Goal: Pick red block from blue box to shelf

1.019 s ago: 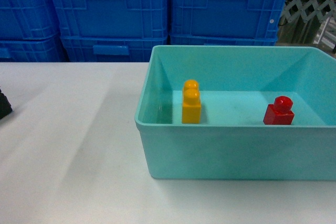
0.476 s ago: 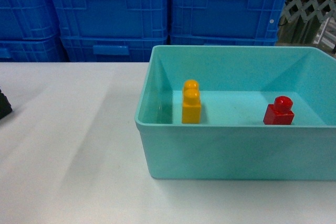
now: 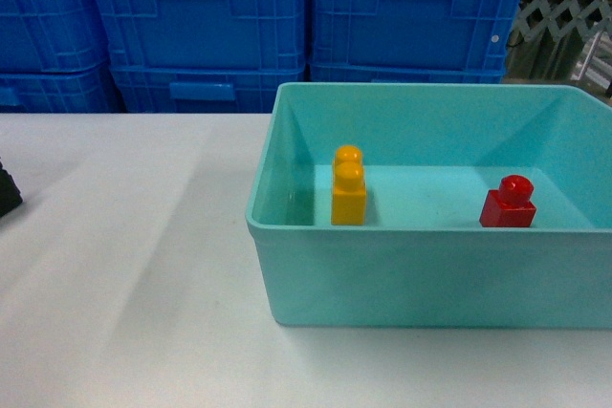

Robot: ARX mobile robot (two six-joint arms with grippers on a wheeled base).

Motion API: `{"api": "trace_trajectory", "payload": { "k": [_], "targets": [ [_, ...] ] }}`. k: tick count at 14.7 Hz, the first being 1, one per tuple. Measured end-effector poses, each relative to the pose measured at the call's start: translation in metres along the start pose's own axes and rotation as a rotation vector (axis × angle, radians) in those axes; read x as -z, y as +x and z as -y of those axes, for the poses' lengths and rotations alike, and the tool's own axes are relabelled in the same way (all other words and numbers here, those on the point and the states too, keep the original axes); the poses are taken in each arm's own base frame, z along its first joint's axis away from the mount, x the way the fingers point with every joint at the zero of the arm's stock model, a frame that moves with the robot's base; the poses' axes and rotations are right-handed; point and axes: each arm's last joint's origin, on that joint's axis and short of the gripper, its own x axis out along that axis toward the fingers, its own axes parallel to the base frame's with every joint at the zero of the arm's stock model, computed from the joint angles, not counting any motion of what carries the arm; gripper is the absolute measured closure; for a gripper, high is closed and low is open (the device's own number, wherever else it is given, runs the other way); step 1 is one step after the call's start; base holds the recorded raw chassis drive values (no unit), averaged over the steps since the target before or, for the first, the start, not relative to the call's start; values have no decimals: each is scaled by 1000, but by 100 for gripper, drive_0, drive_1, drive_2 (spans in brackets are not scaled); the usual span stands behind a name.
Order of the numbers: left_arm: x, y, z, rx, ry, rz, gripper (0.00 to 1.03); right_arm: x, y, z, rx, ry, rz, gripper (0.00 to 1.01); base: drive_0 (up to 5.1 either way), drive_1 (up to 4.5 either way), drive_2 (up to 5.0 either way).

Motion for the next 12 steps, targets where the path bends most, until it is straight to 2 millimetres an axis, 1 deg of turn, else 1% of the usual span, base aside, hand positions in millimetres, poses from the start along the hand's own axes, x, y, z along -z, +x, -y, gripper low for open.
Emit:
{"api": "trace_trajectory", "payload": {
  "k": [12],
  "targets": [
    [0, 0, 0, 0, 0, 0, 5, 0, 0, 0, 0, 0, 0, 3, 0, 0, 0]
  ]
}}
